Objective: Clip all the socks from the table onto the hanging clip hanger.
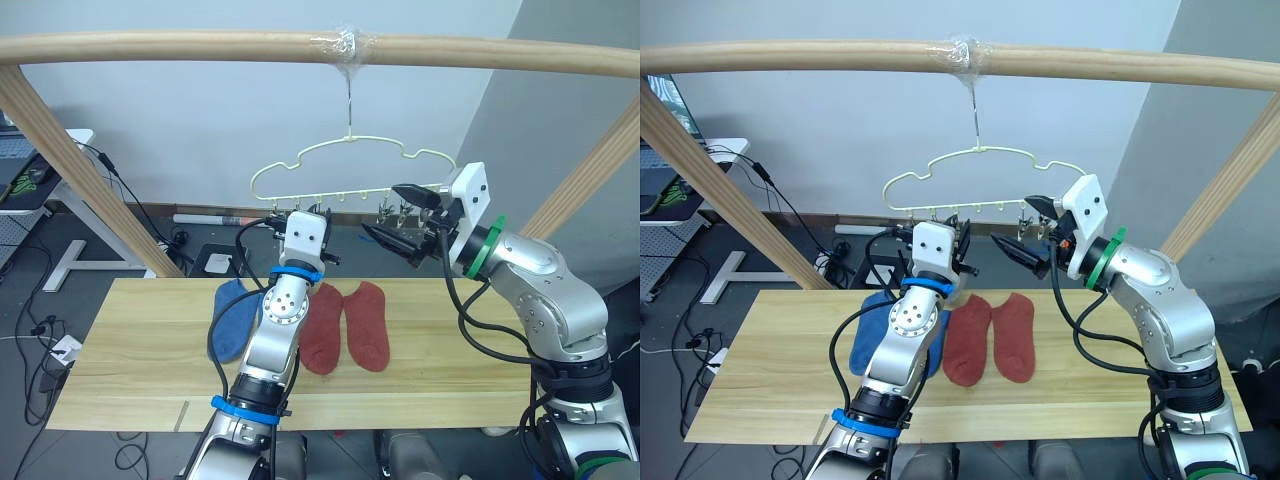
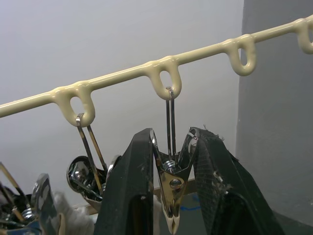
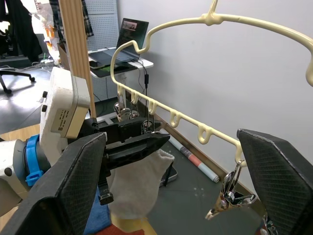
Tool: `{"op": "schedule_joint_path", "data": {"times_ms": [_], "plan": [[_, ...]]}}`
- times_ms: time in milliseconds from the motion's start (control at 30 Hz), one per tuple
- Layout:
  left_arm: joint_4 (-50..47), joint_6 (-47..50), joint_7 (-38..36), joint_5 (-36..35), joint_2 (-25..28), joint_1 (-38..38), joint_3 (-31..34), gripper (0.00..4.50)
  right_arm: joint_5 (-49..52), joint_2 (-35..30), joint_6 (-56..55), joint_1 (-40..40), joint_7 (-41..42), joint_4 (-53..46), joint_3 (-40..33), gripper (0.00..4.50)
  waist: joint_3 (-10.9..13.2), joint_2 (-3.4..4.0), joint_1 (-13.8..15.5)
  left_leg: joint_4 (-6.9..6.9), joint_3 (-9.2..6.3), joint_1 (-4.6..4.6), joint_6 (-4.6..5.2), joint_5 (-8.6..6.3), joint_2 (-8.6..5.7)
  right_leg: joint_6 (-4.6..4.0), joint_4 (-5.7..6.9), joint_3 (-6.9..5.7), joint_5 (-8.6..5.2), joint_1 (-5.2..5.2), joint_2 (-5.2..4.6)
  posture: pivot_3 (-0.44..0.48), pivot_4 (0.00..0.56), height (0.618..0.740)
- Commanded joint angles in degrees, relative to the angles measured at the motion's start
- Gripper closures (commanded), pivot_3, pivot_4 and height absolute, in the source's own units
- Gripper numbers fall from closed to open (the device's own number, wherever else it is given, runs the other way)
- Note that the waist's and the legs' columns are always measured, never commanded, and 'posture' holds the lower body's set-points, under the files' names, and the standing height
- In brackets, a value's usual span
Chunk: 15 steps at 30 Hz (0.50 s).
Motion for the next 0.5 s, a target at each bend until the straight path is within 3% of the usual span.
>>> {"op": "schedule_joint_path", "data": {"times_ms": [33,333,433,500], "plan": [[-1.6,-1.9,0.4,1.4,0.4,-1.1,0.0,3.40,0.1,-0.7,-1.9,0.8,0.1,-1.8,-1.2,0.00,0.0,0.00,0.0,0.00,0.00,0.00,0.00,0.00,0.00,0.00,0.00,0.00,0.00,0.00,0.00,0.011,0.182,0.740],[-1.0,-2.4,0.0,1.8,0.3,-1.6,-0.2,3.40,0.2,-0.9,-2.9,2.2,-0.3,-2.5,-0.9,0.00,0.0,0.00,0.0,0.01,0.00,0.01,0.00,0.00,0.00,0.00,0.02,0.00,0.00,0.00,0.00,0.009,0.181,0.740],[-1.1,-2.6,0.0,1.9,0.3,-1.6,-0.3,2.85,0.4,-0.9,-2.4,1.7,-0.6,-2.8,-0.9,0.00,0.0,0.00,0.0,0.01,0.00,0.01,0.00,0.00,0.00,0.00,0.02,0.00,0.00,0.00,0.00,0.009,0.181,0.740],[-1.1,-2.5,0.2,2.0,0.3,-1.7,-0.1,2.25,0.5,-1.0,-2.2,1.3,-0.7,-2.8,-0.9,0.00,0.0,0.00,0.0,0.01,0.00,0.01,0.00,0.00,0.00,0.00,0.02,0.00,0.00,0.00,0.00,0.009,0.181,0.740]]}}
